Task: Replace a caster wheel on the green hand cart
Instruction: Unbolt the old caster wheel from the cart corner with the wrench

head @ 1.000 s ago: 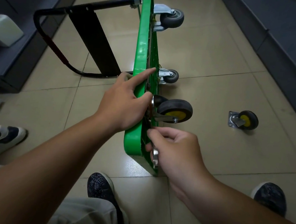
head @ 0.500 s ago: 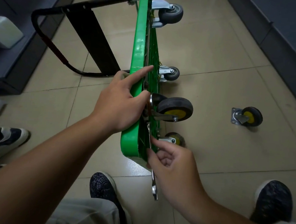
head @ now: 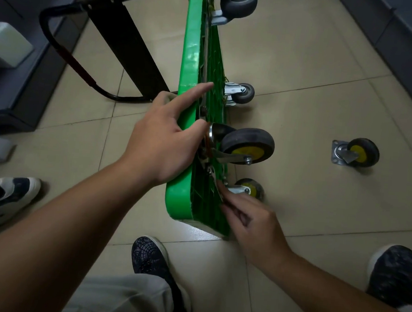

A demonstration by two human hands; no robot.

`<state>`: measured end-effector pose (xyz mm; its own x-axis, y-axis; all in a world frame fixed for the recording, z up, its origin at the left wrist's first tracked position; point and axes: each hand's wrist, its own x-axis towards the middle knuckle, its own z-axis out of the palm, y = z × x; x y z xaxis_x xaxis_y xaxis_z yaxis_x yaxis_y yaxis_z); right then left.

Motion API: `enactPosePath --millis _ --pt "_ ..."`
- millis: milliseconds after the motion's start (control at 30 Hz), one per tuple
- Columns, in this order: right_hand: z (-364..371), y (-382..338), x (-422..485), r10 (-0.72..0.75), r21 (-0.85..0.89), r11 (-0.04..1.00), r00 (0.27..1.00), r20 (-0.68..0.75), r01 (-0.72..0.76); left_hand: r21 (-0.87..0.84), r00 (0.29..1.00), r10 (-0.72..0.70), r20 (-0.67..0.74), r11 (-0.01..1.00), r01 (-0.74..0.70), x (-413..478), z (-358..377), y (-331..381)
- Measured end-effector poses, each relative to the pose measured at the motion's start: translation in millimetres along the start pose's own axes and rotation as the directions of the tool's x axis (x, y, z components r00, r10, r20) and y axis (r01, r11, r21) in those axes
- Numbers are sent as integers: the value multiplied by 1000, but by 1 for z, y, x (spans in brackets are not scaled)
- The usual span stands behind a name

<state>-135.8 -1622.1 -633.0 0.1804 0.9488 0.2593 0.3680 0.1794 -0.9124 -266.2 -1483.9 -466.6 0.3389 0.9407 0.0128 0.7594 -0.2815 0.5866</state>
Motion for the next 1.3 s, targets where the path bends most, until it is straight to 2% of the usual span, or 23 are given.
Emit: enactPosePath --millis 267,467,600,767,933,1167,1300 --pt "-2 16 30 -50 -123 991 998 26 53 -5 1000 -18 9 1000 18 -1 -1 4" --pt "-11 21 46 38 -194 981 992 119 -14 -19 999 -28 20 999 29 -2 -2 5" --pt "-36 20 24 81 -233 972 970 230 -26 -11 1000 -17 7 1000 17 -2 -1 6" --pt "-59 -30 -8 270 14 956 896 354 -294 6 1000 0 7 1000 0 -1 0 1" --pt "-51 -82 -7 453 287 825 873 178 -487 43 1000 17 -23 999 -16 1 2 -2" --pt "-39 -107 17 627 478 671 777 43 -568 52 999 27 -20 998 -26 1 2 -2" --pt "-27 -111 23 677 554 587 733 63 -590 46 999 35 -17 998 -34 1 2 -2"
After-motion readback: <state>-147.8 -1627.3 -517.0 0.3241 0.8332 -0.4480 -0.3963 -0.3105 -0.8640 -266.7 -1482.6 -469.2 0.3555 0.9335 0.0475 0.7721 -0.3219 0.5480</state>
